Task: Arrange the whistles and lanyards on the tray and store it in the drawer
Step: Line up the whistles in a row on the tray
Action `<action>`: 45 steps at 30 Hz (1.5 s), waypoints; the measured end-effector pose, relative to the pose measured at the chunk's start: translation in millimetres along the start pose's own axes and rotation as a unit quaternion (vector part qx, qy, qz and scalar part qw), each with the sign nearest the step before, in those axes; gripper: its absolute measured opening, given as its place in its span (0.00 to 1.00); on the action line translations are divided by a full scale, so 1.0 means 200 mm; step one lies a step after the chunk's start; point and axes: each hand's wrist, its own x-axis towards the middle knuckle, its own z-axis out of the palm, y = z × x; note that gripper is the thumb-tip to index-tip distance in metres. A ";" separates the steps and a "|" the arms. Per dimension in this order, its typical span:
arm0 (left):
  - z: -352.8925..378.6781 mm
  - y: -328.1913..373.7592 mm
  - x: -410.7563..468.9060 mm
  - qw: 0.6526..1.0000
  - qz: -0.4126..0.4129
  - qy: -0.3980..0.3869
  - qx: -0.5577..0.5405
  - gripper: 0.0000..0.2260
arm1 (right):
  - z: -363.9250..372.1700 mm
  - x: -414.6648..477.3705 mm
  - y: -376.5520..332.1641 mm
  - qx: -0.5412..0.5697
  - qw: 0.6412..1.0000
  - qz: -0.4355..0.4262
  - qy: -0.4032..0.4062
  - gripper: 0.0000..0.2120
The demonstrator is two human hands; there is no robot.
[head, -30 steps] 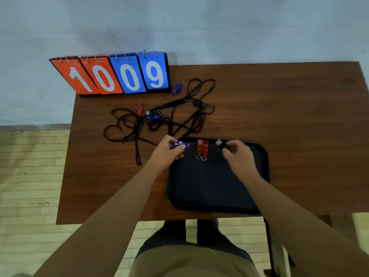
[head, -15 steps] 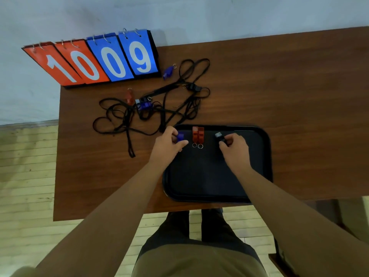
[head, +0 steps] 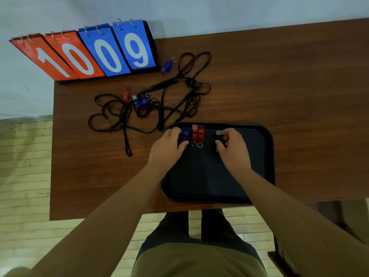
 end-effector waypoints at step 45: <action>0.13 0.16 0.05 0.989 -0.005 0.043 -0.143 0.12 | 0.02 0.07 0.00 -0.016 0.996 -0.086 0.000 0.14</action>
